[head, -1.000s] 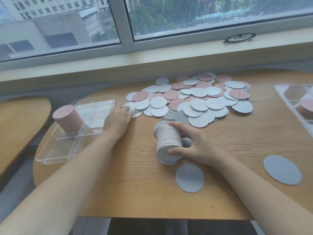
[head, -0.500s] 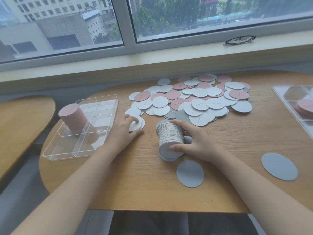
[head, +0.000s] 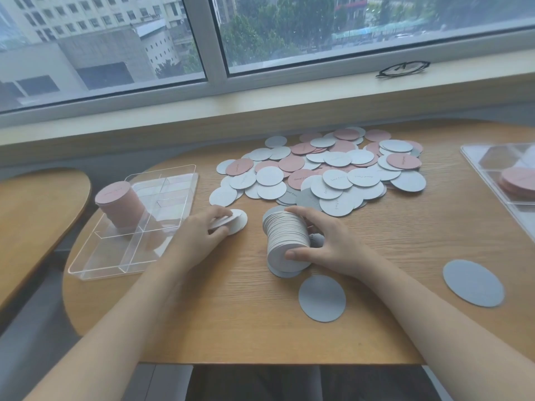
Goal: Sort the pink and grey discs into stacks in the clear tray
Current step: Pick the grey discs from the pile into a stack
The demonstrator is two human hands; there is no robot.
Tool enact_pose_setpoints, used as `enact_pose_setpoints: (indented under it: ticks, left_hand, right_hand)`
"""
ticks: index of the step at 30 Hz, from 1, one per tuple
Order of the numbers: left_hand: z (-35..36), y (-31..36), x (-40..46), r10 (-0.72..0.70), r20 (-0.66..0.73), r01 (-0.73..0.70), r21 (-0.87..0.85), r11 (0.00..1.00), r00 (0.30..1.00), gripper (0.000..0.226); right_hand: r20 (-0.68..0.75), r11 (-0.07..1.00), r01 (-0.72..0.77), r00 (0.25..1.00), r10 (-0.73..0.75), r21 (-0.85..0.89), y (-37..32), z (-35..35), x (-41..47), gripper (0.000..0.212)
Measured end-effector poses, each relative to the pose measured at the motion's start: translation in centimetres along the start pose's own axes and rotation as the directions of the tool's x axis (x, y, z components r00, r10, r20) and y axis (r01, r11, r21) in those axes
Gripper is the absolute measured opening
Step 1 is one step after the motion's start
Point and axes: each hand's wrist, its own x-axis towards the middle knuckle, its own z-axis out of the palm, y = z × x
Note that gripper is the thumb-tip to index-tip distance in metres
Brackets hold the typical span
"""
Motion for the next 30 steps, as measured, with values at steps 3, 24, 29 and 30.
enact_pose_setpoints:
  ticks: [3, 24, 29, 30]
  left_hand:
    - [-0.2, 0.7, -0.8, 0.003, -0.026, -0.006, -0.083, 0.997, 1.000, 0.027]
    - [5.7, 7.7, -3.0, 0.172, 0.071, -0.102, -0.565, 0.819, 0.983, 0.075]
    - [5.6, 9.0, -3.9, 0.149, 0.153, -0.033, -0.583, 0.812, 0.977, 0.101]
    - [5.7, 9.2, -4.0, 0.135, 0.135, -0.033, -0.574, 0.818, 0.982, 0.104]
  right_hand:
    - [0.003, 1.000, 0.003, 1.000, -0.003, 0.001, 0.1, 0.1, 0.1, 0.077]
    - [0.086, 0.992, 0.007, 0.996, 0.004, -0.128, 0.2, 0.3, 0.1, 0.095]
    - [0.112, 0.971, 0.058, 0.993, -0.032, -0.234, 0.0, 0.8, 0.0, 0.101]
    - [0.121, 0.970, 0.057, 0.992, -0.029, -0.236, -0.1, 0.9, 0.0, 0.100]
